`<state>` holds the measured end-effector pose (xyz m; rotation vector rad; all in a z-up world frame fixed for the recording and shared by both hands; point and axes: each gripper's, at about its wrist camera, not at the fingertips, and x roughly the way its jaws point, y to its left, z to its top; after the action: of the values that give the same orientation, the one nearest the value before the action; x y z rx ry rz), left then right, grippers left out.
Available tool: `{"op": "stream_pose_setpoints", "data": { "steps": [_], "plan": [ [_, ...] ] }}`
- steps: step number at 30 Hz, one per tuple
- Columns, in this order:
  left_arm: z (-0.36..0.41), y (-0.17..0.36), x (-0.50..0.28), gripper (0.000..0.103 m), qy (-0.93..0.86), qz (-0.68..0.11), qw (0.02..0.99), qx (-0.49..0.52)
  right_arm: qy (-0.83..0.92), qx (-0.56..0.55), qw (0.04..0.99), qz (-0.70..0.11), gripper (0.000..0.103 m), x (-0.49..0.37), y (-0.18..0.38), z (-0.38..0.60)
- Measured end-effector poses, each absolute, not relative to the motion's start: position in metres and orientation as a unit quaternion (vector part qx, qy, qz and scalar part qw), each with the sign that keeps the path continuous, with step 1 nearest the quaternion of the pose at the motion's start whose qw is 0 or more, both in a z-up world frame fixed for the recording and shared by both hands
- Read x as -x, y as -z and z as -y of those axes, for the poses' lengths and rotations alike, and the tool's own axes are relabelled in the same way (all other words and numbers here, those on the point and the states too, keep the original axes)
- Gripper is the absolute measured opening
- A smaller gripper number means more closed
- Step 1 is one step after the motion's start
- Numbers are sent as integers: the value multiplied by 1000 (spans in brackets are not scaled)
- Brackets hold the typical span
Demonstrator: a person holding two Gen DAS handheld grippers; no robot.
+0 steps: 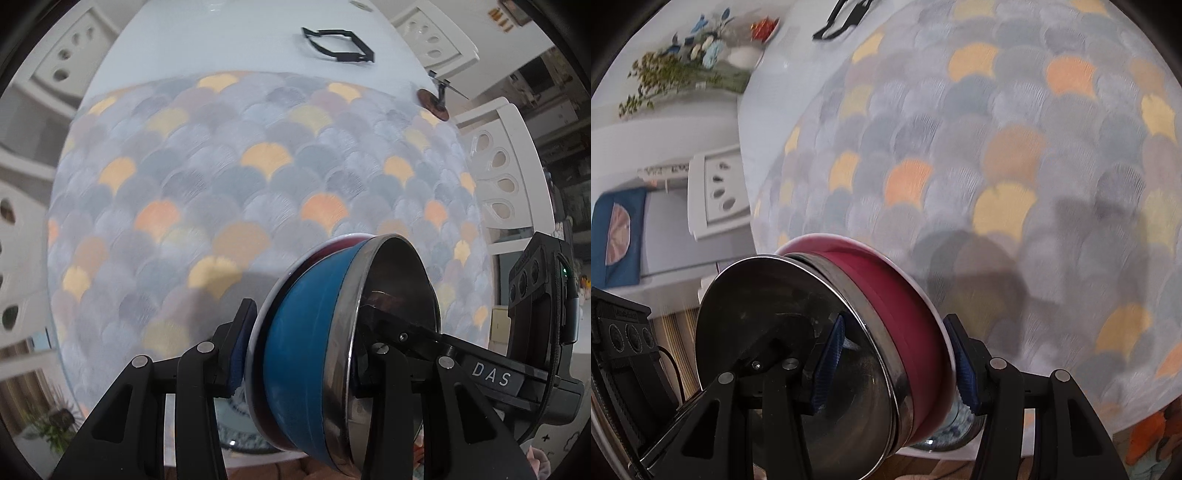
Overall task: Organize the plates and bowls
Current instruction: 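Carry the nested bowls with both grippers over the blue floral plate stack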
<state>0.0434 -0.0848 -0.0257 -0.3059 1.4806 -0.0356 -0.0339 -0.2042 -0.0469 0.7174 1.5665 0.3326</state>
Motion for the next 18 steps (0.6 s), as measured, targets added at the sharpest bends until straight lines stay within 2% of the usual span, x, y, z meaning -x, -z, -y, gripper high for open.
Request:
{"op": "stream_pose_setpoints", "data": {
  "steps": [8,18],
  "plan": [
    [66,31,6,37,-2,-679,719,151,-166,-288,625,-706,54,72,55,177],
    [52,68,33,37,43,-714,691,104,-118,-321,619,-708,54,114,90,159]
  ]
}}
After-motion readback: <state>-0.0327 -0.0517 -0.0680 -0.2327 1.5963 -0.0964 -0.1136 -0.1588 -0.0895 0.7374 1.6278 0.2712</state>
